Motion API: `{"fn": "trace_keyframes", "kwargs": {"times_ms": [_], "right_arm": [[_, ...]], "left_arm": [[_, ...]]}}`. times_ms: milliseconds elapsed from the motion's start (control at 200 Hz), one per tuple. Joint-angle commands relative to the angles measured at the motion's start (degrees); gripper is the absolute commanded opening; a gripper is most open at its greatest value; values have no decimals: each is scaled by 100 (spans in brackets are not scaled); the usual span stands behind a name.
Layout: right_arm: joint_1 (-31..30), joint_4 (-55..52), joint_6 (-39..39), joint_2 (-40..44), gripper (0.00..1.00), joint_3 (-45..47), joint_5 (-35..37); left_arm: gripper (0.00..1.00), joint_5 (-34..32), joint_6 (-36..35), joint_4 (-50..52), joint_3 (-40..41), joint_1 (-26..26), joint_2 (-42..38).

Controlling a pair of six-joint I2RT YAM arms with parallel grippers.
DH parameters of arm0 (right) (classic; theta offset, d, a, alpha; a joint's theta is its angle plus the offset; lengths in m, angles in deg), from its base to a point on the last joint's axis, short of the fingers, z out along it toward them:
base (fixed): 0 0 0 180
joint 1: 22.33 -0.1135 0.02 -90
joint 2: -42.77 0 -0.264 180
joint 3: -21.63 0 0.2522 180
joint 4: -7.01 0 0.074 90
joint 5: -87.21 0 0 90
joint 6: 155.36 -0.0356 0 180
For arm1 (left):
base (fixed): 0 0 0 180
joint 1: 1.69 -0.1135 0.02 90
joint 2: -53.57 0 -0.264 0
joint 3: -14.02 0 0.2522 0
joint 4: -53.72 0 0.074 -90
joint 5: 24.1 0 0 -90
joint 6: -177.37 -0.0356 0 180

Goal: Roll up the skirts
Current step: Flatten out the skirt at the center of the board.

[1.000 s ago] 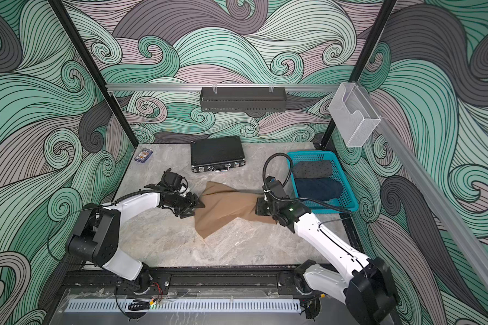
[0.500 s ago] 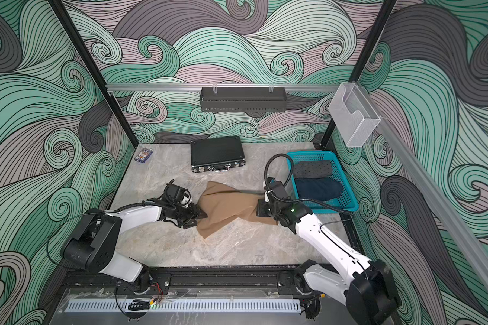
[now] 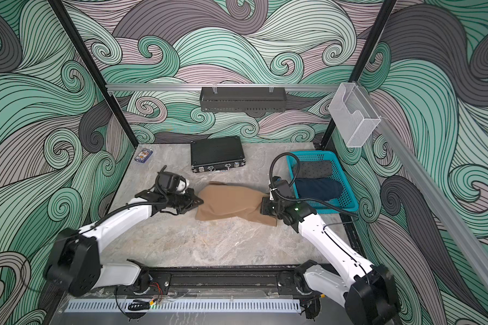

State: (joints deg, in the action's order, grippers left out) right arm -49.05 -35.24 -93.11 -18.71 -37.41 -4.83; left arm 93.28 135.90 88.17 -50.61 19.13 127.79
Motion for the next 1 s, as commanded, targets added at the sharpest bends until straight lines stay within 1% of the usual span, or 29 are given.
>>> {"fn": "trace_keyframes", "kwargs": {"times_ms": [0, 105, 200, 245, 310, 375, 470, 526, 571, 631, 701, 756, 831, 891, 941, 966, 986, 991], "right_arm": [[70, -68, -114, 402, 1, -449, -167], [70, -54, -83, 904, 1, -612, -444], [70, 115, -65, 1490, 7, -626, -817], [70, 130, -151, 1746, 10, -649, -869], [79, 23, -288, 1930, 12, -729, -889], [79, -273, -394, 1883, 11, -901, -981], [75, -542, -538, 1671, 9, -984, -1617], [79, -695, -565, 1587, 6, -996, -2090], [71, -822, -586, 1596, 5, -945, -2345], [70, -896, -658, 1730, 7, -794, -2509], [78, -1005, -705, 1735, 12, -724, -2641], [79, -1187, -677, 1458, 15, -805, -2672], [115, -1442, -501, 646, 18, -1077, -2591], [248, -1447, -343, -250, 19, -1413, -2597], [424, -1435, -274, -1071, 19, -1884, -2563], [503, -1401, -233, -1533, 21, -2177, -2585], [558, -1365, -208, -1888, 23, -2429, -2586], [582, -1363, -198, -1979, 24, -2488, -2580]], "left_arm": [[0, -247, -467, 1029, -941, 54, -821], [0, -209, -662, 1409, -1579, 64, -1335], [0, -217, -698, 1600, -1898, 74, -1719], [0, -216, -679, 1597, -1946, 71, -1882], [0, -283, -661, 1773, -2069, 72, -2043], [0, -202, -612, 1859, -2149, 72, -2133], [0, -27, -338, 1980, -2088, 72, -2208], [0, 173, -203, 2046, -1943, 71, -2286], [0, 264, -111, 2158, -1816, 71, -2363], [0, 322, -6, 2291, -1625, 78, -2474], [0, 341, 166, 2335, -1453, 71, -2516], [0, 219, 320, 2405, -1400, 56, -2399], [0, 132, 389, 2431, -1423, -82, -1977], [0, 229, 534, 2394, -1549, -411, -1427], [0, 377, 727, 1995, -1629, -762, -918], [0, 386, 847, 1768, -1687, -963, -628], [8, 372, 937, 1596, -1759, -1110, -372], [11, 368, 955, 1548, -1777, -1170, -311]]}}
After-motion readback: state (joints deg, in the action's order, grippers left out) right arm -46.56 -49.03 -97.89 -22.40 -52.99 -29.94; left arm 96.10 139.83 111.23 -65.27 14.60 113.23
